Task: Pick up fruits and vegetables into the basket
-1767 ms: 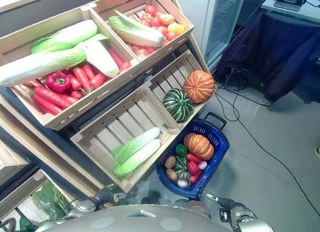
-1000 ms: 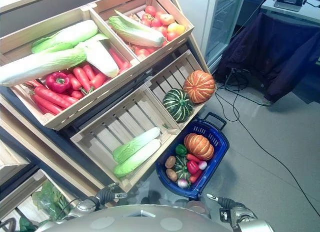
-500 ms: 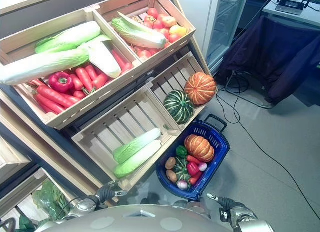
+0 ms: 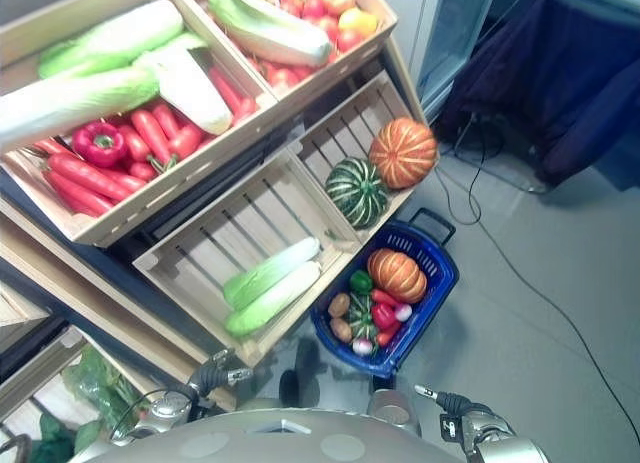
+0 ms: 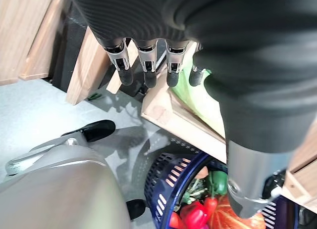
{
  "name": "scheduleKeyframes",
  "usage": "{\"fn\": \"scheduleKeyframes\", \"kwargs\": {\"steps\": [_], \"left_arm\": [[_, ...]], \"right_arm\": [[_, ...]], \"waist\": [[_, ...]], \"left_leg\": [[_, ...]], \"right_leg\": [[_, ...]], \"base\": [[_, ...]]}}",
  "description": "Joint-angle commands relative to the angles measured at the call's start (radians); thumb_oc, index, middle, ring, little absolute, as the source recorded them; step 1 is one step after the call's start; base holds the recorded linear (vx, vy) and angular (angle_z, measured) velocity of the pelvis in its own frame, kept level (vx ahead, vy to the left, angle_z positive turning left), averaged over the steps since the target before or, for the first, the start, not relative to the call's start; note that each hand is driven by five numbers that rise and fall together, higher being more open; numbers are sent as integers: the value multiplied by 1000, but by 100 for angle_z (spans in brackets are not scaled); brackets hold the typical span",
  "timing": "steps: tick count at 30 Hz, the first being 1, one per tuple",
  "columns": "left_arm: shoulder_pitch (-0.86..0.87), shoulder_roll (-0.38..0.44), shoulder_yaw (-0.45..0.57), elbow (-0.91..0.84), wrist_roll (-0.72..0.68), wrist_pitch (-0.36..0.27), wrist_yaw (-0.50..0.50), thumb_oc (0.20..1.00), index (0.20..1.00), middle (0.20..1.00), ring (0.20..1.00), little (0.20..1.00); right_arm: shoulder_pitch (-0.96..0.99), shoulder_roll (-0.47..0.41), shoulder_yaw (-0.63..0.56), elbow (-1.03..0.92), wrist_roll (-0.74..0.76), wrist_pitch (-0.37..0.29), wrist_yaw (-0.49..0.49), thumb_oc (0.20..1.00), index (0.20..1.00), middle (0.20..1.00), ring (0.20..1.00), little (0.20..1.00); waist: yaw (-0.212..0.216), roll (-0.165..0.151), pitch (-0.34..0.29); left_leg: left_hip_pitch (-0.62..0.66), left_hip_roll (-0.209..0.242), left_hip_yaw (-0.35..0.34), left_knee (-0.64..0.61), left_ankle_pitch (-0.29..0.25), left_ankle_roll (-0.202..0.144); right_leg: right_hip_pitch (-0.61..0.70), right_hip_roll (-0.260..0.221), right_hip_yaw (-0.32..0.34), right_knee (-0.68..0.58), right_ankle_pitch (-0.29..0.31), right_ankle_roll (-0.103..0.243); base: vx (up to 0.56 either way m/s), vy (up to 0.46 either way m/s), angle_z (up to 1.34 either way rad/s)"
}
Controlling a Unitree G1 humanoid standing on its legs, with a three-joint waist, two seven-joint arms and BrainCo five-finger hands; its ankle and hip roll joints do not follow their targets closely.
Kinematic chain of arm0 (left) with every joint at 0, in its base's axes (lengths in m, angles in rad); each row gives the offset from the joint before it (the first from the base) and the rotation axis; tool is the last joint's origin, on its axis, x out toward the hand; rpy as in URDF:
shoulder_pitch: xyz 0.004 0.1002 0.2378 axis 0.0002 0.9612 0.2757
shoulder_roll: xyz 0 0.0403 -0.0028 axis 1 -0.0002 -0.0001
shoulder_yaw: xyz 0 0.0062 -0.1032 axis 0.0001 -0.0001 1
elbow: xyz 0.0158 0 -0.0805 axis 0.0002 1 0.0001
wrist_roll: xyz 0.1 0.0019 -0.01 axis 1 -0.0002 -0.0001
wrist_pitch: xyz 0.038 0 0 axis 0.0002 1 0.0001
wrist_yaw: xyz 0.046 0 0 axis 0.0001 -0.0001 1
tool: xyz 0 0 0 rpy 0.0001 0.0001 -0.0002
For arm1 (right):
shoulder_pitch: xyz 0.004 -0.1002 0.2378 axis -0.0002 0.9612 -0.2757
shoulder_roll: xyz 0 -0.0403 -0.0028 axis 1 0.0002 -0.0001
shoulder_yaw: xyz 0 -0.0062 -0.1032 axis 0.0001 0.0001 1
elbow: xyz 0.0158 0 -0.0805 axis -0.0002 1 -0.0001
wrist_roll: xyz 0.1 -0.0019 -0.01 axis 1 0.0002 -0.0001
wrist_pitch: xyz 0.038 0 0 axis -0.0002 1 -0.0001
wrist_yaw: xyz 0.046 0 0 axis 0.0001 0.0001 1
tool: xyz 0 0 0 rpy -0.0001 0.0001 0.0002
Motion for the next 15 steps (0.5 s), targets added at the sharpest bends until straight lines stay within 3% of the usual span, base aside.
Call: {"fn": "scheduleKeyframes", "kwargs": {"steps": [1, 9, 15], "left_arm": [[-112, 5, 7, -23, -46, -62, 12, 1000, 1000, 1000, 1000, 1000], [-198, 16, -71, -183, -120, -123, 27, 1000, 1000, 1000, 1000, 1000], [-280, 57, -100, -314, -159, -157, 81, 1000, 1000, 1000, 1000, 1000]], "right_arm": [[-102, -4, 34, 12, 67, 2, -36, 1000, 1000, 1000, 1000, 1000], [-155, -38, 53, -31, 137, -4, -51, 1000, 1000, 1000, 1000, 1000], [-218, -70, 66, -47, 161, 6, -54, 1000, 1000, 1000, 1000, 1000]], "waist": [[-9, 8, 109], [-14, 28, 214], [1, 30, 299]], "left_leg": [[-53, 11, -48, 0, -34, 11], [-136, -6, -60, 0, -5, 18], [-249, -20, -57, 119, -24, 18]], "right_leg": [[11, -19, 26, 19, -32, 29], [-87, -17, 35, 66, -34, 15], [-182, -19, 45, 155, -44, 5]], "base": [[-186, -20, 5], [-109, -8, 5], [-107, 2, 0]]}}
